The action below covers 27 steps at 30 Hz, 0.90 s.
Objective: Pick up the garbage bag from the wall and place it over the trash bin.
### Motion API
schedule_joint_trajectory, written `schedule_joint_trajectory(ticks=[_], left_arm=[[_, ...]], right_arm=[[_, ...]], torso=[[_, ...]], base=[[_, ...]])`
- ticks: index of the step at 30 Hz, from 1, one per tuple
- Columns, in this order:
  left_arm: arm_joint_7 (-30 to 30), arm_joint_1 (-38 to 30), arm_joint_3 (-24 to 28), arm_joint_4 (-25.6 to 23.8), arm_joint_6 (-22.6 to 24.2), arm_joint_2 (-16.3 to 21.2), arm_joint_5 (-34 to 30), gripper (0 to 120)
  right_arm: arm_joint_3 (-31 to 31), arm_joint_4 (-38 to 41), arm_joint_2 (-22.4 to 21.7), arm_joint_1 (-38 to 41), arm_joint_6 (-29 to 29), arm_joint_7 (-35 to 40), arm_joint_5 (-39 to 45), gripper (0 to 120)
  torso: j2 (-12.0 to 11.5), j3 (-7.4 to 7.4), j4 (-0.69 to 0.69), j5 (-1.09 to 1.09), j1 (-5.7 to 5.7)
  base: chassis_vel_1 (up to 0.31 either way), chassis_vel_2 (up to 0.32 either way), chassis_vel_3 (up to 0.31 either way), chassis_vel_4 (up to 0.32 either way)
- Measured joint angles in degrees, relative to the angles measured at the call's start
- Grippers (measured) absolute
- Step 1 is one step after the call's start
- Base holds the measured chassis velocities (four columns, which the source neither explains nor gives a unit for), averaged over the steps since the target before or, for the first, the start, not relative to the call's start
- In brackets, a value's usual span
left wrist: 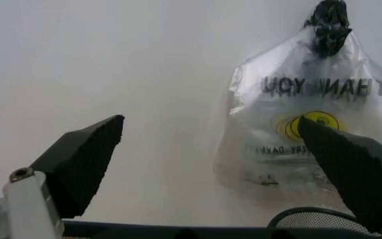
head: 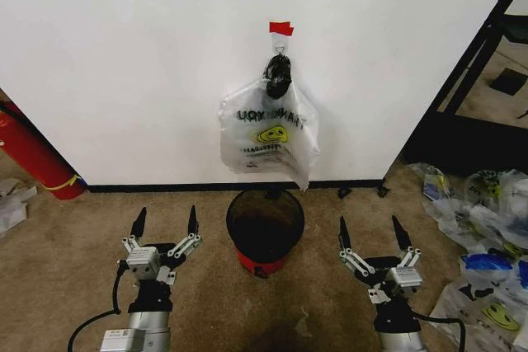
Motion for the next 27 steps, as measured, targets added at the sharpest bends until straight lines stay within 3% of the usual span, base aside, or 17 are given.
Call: schedule_joint_trajectory(ticks=[27], left_arm=[[0.00,-0.59,0.07,0.39,0.45,-0.11,0.05,100]], right_arm=[[-0.36,-0.71,-0.15,0.40,0.09,-0.07,-0.26,100]], torso=[[0.00,0.00,0.00,0.00,0.00]], base=[[0.000,0.000,0.000,0.000]])
